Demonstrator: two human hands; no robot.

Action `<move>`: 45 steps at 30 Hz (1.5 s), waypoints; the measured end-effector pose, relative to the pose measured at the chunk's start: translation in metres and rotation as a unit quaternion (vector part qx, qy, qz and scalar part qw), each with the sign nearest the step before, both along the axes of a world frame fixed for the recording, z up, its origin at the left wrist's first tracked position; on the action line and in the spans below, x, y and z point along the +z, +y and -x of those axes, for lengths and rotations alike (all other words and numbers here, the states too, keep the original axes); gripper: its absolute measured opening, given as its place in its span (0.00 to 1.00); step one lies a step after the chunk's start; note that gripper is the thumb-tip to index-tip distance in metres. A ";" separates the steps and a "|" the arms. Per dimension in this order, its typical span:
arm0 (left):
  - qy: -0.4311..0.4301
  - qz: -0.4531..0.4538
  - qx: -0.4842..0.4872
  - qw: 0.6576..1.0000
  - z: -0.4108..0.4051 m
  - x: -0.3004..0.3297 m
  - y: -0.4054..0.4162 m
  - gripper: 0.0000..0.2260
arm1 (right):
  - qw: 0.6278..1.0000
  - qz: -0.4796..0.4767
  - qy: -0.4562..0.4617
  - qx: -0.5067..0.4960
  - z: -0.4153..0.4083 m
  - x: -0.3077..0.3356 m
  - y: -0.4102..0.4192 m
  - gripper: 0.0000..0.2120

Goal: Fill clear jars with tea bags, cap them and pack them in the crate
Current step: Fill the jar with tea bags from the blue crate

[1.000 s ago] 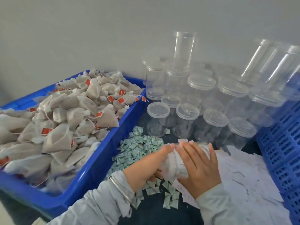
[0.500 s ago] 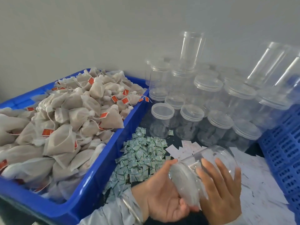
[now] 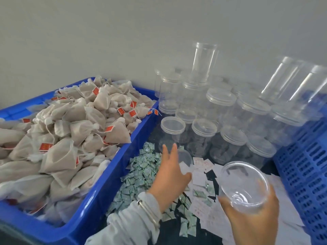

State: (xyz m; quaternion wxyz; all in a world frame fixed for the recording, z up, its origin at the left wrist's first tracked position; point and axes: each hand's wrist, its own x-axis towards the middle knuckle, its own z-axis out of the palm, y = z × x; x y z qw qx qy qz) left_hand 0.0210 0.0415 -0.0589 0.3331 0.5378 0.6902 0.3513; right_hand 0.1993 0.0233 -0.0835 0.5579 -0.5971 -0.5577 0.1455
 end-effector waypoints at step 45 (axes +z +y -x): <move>0.310 -0.135 0.225 0.914 0.210 0.081 0.048 0.23 | 0.944 0.069 0.068 0.317 0.135 -0.028 0.008 0.47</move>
